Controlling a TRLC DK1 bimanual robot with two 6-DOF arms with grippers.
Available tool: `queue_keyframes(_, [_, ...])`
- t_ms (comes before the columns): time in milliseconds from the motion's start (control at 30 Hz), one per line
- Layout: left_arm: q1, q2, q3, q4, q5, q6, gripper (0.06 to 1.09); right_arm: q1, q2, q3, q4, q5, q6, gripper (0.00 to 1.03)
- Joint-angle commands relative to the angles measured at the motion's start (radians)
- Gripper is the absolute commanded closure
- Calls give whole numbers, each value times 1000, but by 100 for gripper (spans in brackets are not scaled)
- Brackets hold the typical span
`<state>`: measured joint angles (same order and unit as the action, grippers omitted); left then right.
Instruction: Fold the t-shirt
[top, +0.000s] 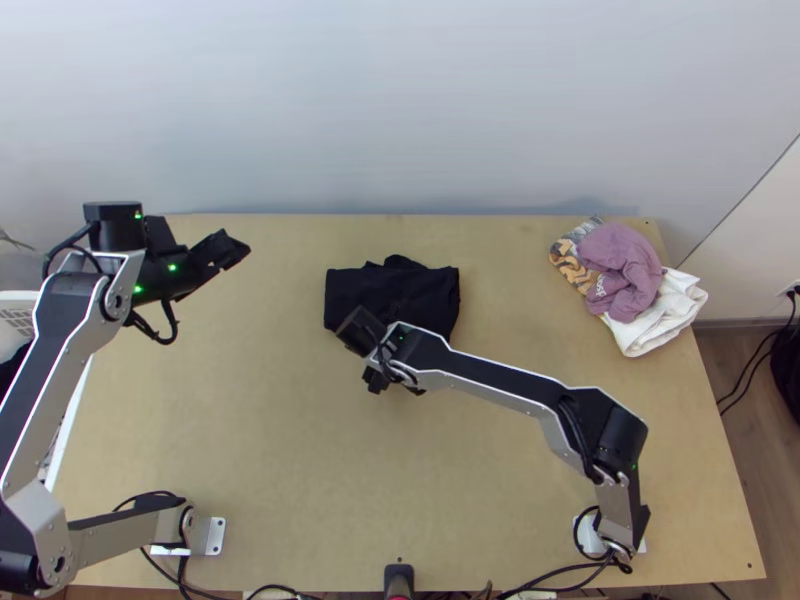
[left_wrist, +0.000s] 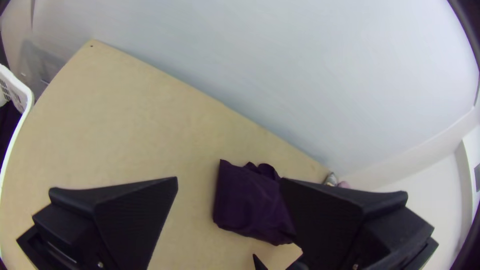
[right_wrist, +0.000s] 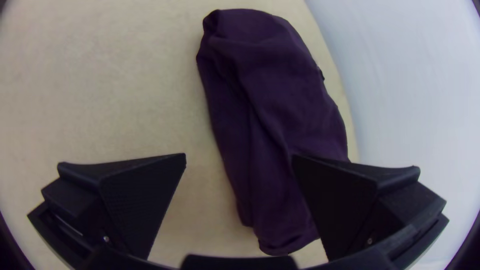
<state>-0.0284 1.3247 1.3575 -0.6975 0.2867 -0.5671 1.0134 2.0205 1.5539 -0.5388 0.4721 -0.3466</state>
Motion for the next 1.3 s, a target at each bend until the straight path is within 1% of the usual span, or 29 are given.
queue_keyframes(0, [21, -32, -55, 27, 5, -8, 10, -2, 35, -54, 114, 7, -104, 4])
queue_keyframes(100, [22, -33, -64, 30, 5, -8, 10, -21, 60, -52, 160, 10, -144, 4])
queue_keyframes(233, [28, -33, -69, 43, 6, -8, 10, -44, 90, -26, 178, 17, -163, 4])
queue_keyframes(500, [28, -33, -78, 52, 8, -7, 10, -84, 141, -2, 277, 57, -247, 4])
queue_keyframes(667, [27, -33, -77, 53, 9, -5, 10, -98, 185, 40, 286, 60, -262, 5])
queue_keyframes(700, [27, -33, -77, 53, 9, -5, 10, -101, 195, 48, 289, 60, -270, 7])
queue_keyframes(733, [28, -33, -77, 53, 9, -5, 10, -105, 207, 61, 289, 60, -276, 12])
queue_keyframes(767, [28, -33, -77, 53, 9, -5, 10, -107, 216, 74, 289, 60, -278, 20])
queue_keyframes(833, [28, -33, -77, 53, 9, -4, 10, -110, 233, 87, 289, 60, -307, 48])
queue_keyframes(867, [28, -33, -77, 53, 9, -4, 10, -111, 241, 94, 289, 62, -322, 65])
queue_keyframes(933, [28, -33, -74, 53, 9, -4, 10, -116, 254, 95, 289, 92, -330, 78])
queue_keyframes(967, [28, -33, -69, 53, 9, -4, 10, -118, 256, 94, 289, 114, -330, 83])
queue_keyframes(1000, [28, -32, -66, 53, 9, -4, 10, -116, 257, 92, 296, 157, -330, 87])
queue_keyframes(1033, [28, -32, -63, 53, 9, -5, 10, -119, 259, 92, 298, 184, -330, 90])
queue_keyframes(1100, [27, -33, -58, 53, 9, -7, 10, -125, 248, 89, 310, 186, -327, 100])
queue_keyframes(1267, [25, -39, -55, 53, 9, -8, 10, -139, 205, 94, 347, 189, -282, 100])
